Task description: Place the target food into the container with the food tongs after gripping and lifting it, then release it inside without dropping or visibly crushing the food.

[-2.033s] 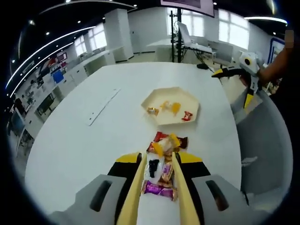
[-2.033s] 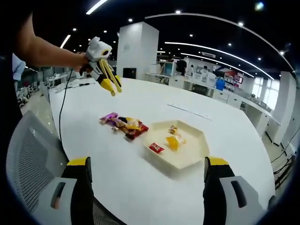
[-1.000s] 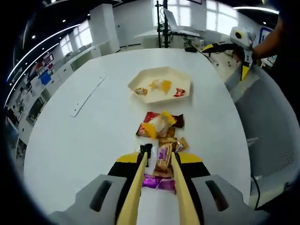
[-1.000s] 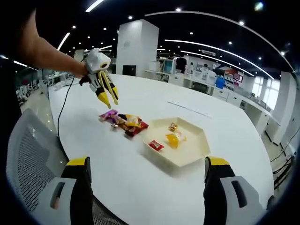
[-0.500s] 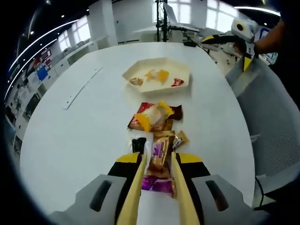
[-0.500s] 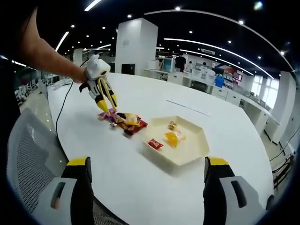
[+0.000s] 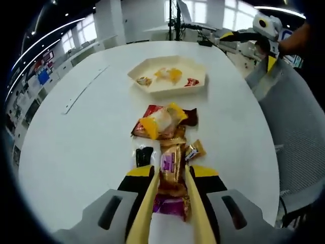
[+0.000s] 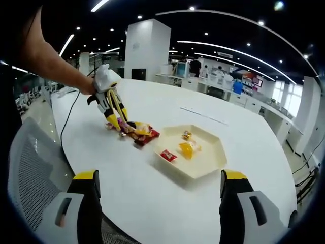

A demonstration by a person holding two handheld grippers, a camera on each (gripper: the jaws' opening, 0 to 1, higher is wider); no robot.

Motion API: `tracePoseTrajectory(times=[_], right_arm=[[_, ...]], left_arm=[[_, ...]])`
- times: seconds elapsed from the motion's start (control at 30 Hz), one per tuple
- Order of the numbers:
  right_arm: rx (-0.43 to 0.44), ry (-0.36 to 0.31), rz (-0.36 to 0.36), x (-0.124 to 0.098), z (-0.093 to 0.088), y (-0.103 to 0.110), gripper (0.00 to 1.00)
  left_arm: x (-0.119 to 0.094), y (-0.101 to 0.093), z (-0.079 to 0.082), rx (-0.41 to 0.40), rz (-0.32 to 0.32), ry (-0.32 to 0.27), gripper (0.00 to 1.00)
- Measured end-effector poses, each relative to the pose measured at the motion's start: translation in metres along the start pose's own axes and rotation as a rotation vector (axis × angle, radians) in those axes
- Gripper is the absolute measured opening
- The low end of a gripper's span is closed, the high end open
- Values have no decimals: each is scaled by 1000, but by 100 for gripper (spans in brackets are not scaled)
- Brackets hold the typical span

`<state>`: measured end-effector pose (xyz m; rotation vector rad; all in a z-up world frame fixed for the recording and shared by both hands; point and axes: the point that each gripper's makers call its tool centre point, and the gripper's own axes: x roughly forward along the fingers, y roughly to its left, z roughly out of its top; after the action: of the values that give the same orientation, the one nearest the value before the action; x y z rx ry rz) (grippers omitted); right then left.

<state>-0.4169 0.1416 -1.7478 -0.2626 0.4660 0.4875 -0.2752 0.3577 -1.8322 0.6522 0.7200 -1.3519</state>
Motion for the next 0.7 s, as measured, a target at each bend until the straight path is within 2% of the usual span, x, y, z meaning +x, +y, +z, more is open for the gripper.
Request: tracePoseTrajectory(times=[0.07,0.1,0.17,0.23,0.33,0.7], right_arm=[[-1,1,1,0,0,0,97],[0,2,3,0,-1,0,97],[-1,3,3,1,-1,0,97],[-5,6,5,1,-1,1,96],[-6,8,4,1,-1,1,96],[-8,10,2,1,-2,0,94]], left_arm=[[1,-1,1,17,4,1,23],[1,-4,1,-12,-12,5,22],[1,-3,2,-6,-6,0,20],[1,-5,1,-41,-16,4,20],[-2,-3,3,-57,-2,-1,19],[-16,-3,11,-45,-8,-2,19]])
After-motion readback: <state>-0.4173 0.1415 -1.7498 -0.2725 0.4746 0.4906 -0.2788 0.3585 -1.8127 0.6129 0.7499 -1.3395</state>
